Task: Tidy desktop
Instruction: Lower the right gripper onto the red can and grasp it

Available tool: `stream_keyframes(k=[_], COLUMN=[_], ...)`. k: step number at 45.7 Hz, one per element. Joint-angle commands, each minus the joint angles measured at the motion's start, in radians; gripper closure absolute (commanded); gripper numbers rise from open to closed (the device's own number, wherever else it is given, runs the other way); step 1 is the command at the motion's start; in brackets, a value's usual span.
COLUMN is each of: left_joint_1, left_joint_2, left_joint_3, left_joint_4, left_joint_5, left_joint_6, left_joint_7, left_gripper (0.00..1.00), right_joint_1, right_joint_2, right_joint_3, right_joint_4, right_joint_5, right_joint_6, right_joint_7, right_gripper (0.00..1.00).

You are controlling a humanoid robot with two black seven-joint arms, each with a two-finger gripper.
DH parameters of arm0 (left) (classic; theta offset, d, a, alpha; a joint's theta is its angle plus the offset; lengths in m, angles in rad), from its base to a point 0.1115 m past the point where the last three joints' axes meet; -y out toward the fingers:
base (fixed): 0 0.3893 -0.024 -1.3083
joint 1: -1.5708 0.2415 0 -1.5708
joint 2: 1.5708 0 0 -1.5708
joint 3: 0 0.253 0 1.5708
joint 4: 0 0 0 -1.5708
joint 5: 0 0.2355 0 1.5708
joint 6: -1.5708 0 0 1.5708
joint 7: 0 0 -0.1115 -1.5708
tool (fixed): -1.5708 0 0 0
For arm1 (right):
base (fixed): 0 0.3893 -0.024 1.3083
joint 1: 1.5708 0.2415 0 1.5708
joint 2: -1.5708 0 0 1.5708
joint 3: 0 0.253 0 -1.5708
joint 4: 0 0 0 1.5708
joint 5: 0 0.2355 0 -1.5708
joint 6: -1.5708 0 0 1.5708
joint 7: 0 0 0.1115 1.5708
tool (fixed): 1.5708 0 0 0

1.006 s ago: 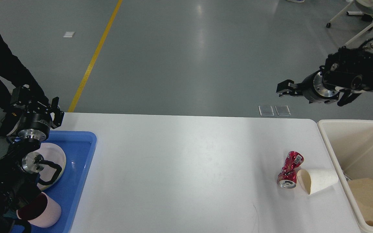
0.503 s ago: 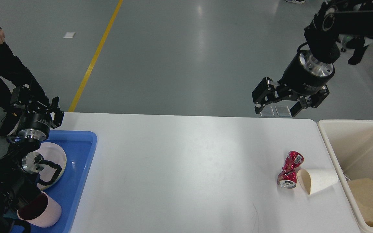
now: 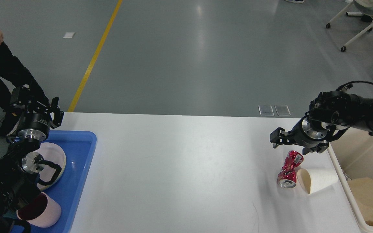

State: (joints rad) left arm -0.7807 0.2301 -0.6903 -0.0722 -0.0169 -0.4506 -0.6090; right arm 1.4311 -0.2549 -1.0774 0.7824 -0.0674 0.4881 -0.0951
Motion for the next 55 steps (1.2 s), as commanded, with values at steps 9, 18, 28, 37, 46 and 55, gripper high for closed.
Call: stream_keyframes(k=[9, 18, 28, 37, 46, 55], left_joint_1=[0.000, 0.000, 0.000, 0.000, 0.000, 0.000], left_joint_2=[0.000, 0.000, 0.000, 0.000, 0.000, 0.000], left_joint_3=[0.000, 0.000, 0.000, 0.000, 0.000, 0.000], left_joint_4=[0.000, 0.000, 0.000, 0.000, 0.000, 0.000], left_joint_5=[0.000, 0.000, 0.000, 0.000, 0.000, 0.000], left_joint_6=[0.001, 0.000, 0.000, 0.000, 0.000, 0.000], left_joint_7=[0.000, 0.000, 0.000, 0.000, 0.000, 0.000], left_gripper=[0.04, 0.04, 0.04, 0.04, 0.04, 0.04], right_joint_1=[-0.153, -0.245, -0.291, -0.316, -0.327, -0.325], right_joint_2=[0.026, 0.068, 0.075, 0.083, 0.103, 0.101], right_joint_3=[0.007, 0.013, 0.013, 0.013, 0.014, 0.016], right_joint_4=[-0.101, -0.186, -0.215, -0.227, -0.222, -0.219], right_joint_5=[-0.002, 0.000, 0.000, -0.002, -0.005, -0.003], right_joint_6=[-0.126, -0.181, -0.227, -0.273, -0.283, -0.284], right_joint_7=[0.000, 0.000, 0.000, 0.000, -0.002, -0.011], right_gripper=[0.00, 0.00, 0.01, 0.07, 0.46, 0.84])
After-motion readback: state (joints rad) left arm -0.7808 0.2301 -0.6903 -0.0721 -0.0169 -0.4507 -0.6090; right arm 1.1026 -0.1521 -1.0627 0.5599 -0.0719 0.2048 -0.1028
